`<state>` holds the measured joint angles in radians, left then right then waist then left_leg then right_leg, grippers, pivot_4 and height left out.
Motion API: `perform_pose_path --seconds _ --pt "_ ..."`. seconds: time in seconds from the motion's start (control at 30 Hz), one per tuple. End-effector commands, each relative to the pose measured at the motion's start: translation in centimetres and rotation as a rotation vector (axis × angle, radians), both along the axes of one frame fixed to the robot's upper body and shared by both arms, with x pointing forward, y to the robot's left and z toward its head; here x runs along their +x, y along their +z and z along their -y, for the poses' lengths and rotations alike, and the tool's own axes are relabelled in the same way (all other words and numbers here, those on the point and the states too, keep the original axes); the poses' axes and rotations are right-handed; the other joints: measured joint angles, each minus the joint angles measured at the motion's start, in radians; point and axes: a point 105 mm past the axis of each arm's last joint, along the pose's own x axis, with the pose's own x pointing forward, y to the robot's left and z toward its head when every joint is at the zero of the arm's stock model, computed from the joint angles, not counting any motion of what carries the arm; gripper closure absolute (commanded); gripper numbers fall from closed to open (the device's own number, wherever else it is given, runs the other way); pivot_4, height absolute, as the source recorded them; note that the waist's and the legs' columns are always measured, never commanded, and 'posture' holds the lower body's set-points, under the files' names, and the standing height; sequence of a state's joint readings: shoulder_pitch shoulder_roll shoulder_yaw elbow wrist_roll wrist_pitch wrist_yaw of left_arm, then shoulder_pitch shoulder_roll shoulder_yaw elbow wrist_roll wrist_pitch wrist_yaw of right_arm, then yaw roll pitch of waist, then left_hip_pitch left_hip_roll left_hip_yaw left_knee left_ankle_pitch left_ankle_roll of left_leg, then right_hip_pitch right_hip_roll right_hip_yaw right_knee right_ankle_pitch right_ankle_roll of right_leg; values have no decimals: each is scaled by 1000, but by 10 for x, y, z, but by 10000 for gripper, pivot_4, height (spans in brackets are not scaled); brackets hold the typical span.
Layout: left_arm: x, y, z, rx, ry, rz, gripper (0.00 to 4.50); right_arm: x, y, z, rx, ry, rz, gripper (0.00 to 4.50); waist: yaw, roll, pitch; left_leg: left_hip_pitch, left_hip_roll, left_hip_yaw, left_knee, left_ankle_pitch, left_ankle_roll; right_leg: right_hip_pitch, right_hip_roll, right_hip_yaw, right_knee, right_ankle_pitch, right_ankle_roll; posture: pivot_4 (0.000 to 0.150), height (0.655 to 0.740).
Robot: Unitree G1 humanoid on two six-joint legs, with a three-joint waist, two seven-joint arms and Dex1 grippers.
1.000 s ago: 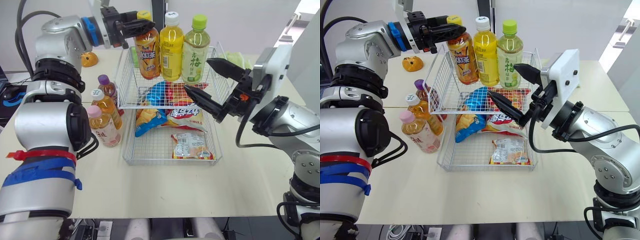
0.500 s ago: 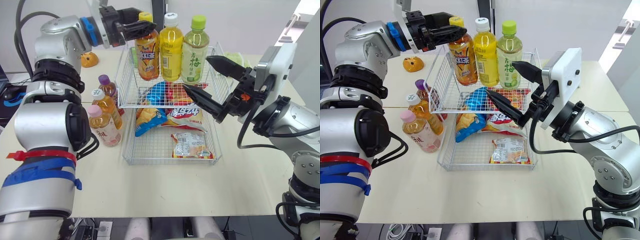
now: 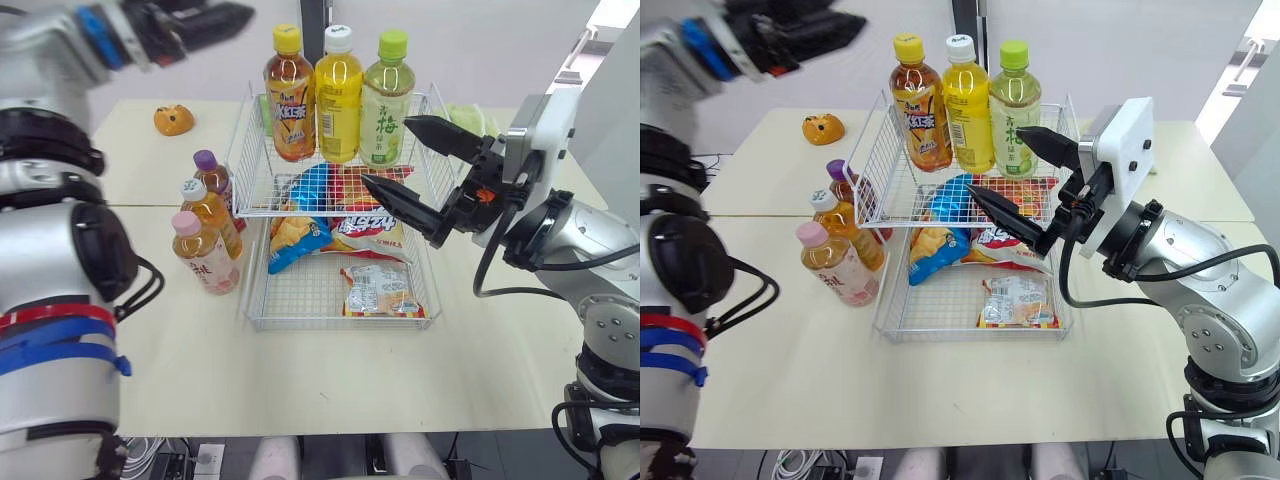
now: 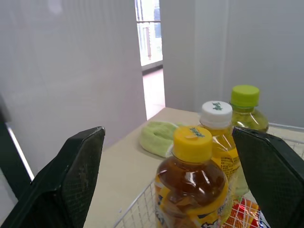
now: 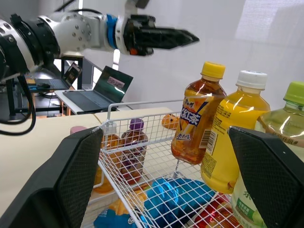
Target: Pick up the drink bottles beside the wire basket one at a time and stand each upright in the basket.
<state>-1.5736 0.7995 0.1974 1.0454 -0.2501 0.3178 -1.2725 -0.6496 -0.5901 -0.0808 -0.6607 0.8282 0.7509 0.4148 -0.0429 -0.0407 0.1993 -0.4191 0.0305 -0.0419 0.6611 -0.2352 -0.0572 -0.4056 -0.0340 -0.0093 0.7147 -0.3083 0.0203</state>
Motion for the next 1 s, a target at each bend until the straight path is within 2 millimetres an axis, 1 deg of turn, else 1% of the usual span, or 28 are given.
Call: perform_pose_path --seconds 0.03,0.07,0.17,0.2,0.27,0.33,0.4,0.47,0.5,0.53,0.6,0.67,0.73,0.8,0.83,0.93,1.0 --pt "-16 9 -36 -48 115 48 686 -7 9 -2 -11 73 49 0 0 0 0 0 0 0 0 0 0 0 0 0 0 0 0 1500 7400" --pt "-17 8 -42 -53 143 50 686 -7 8 -2 -14 87 48 0 0 0 0 1 0 0 0 0 0 0 0 0 0 0 0 1500 7400" --pt "-32 -9 -90 -92 331 54 686 -13 3 -5 -53 208 19 0 -1 0 0 1 0 0 1 0 0 1 0 0 1 0 0 1500 7400" --pt "-38 -14 -102 -101 379 58 686 -14 2 -5 -66 236 16 0 -3 0 0 2 1 0 1 0 0 1 -1 1 2 0 0 1500 7400" --pt "-53 -30 -123 -119 463 64 686 -15 0 -5 -88 285 10 0 -3 0 0 2 1 0 1 0 0 1 -1 1 2 0 0 1500 7400" --pt "-65 -43 -136 -123 525 72 686 -16 -1 -5 -98 317 5 0 -2 0 0 2 2 0 1 0 0 1 -1 0 2 0 0 1500 7400" --pt "-82 -73 -156 -144 623 53 686 -15 -4 -6 -119 353 2 0 -1 0 -1 1 2 -1 2 0 0 1 -2 0 2 0 0 1500 7400" --pt "-99 -103 -172 -152 715 15 686 -16 -10 -8 -149 396 -5 0 0 1 -1 4 7 -1 0 0 0 1 -4 3 1 0 0 1500 7400" --pt "-107 -119 -176 -149 744 -19 686 -16 -12 -9 -158 407 -5 0 2 1 -1 3 7 -1 1 0 0 1 -4 2 2 0 0 1500 7400" --pt "-115 -137 -180 -144 772 -54 686 -15 -15 -9 -164 415 -2 0 2 1 -1 3 9 0 2 0 0 1 -3 2 1 1 0 1500 7400" --pt "-126 -165 -184 -150 828 -103 686 -13 -17 -10 -168 426 13 0 7 1 -1 4 9 1 1 0 0 2 -3 3 1 1 0 1500 7400" --pt "-137 -193 -179 -180 845 -159 686 -13 -19 -10 -175 442 27 0 18 -1 -2 4 11 2 2 0 0 2 -2 1 1 2 -2 1500 7400" --pt "-149 -216 -171 -219 857 -205 686 -14 -22 -10 -182 466 25 0 24 -2 -2 4 13 1 2 0 0 3 -1 0 0 3 -4 1500 7400" --pt "-160 -237 -161 -220 867 -240 686 -16 -23 -9 -183 497 11 0 28 -2 -3 4 13 1 2 0 0 4 -1 0 0 3 -4 1500 7400" --pt "-164 -245 -158 -225 883 -247 686 -17 -24 -9 -185 514 3 0 28 -2 -3 4 14 1 2 0 0 4 -1 0 0 4 -5 1500 7400" --pt "-174 -254 -155 -237 937 -227 686 -18 -24 -9 -190 535 -1 0 28 -2 -3 7 15 1 2 0 0 6 0 0 0 5 -5 1500 7400" --pt "-180 -258 -155 -239 964 -219 686 -16 -24 -8 -194 534 5 0 28 -2 -3 14 14 1 1 0 -1 14 7 0 -2 5 -6 1500 7400"
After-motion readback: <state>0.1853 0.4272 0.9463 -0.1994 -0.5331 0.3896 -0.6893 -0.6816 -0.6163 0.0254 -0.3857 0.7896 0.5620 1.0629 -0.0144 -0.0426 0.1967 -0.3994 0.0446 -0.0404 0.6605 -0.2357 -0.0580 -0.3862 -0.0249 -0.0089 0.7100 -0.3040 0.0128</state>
